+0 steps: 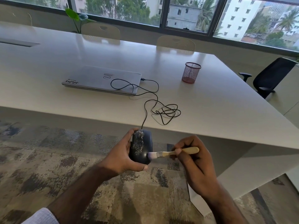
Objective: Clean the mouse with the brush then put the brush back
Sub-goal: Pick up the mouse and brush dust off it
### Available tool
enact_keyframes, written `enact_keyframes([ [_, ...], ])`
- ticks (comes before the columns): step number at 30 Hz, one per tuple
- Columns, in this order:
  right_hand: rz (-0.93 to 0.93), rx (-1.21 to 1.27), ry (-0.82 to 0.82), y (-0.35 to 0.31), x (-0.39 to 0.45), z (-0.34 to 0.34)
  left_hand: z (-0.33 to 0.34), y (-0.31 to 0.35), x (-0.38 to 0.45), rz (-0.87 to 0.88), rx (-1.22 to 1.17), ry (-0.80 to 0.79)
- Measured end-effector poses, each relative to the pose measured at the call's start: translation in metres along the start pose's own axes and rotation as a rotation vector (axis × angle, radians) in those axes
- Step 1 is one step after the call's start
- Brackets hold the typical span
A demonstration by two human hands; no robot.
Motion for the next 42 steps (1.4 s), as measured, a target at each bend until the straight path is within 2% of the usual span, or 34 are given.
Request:
enact_keyframes([
  [3, 0.023, -0.055, -0.043, 0.002, -0.001, 0.007, 0.001, 0.002, -0.001, -0.002, -0.016, -0.004],
  [6, 0.022, -0.193, 0.006, 0.006, -0.002, 0.005, 0.0, 0.004, -0.001, -0.007, -0.017, -0.002],
  [12, 0.038, 0.052, 0.121, 0.004, -0.001, 0.003, -0.001, 0.003, -0.002, -0.019, -0.061, 0.013],
  [16, 0.071, -0.016, 0.089, 0.006, -0.001, 0.007, -0.001, 0.002, -0.002, -0.025, -0.084, 0.001],
  [18, 0.072, -0.05, 0.137, 0.007, 0.0, 0.004, -0.001, 0.001, -0.001, -0.023, -0.088, 0.005],
  [21, 0.063, 0.067, 0.196, 0.006, 0.001, -0.001, -0.001, 0.004, 0.0, -0.006, -0.095, -0.004],
  [24, 0.059, 0.142, 0.112, 0.005, -0.001, 0.005, 0.0, 0.005, 0.001, 0.01, -0.109, -0.027],
  [29, 0.019, -0.066, -0.098, 0.006, -0.006, 0.013, 0.0, 0.004, 0.001, 0.001, -0.141, -0.025],
  [32, -0.047, -0.184, -0.067, 0.004, -0.005, 0.003, -0.002, 0.005, 0.001, -0.006, -0.131, -0.015],
  [37, -0.02, -0.023, -0.009, -0.001, -0.002, 0.003, -0.001, 0.006, 0.002, 0.009, -0.132, -0.039],
  [40, -0.013, -0.112, -0.037, 0.002, -0.001, 0.009, -0.002, 0.005, 0.003, -0.005, -0.103, -0.026],
  [42, -0.021, -0.184, 0.017, 0.003, 0.0, 0.006, -0.004, 0.003, 0.003, -0.008, -0.086, -0.017],
])
Point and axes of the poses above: each hand's wrist, its own x-axis towards the middle knuckle, its own z-axis out of the palm, y = z × x, the point moved 3 cm from there along x, towards the middle knuckle, and after that the axes turned 15 degrees about z, right-handed, at the moved point
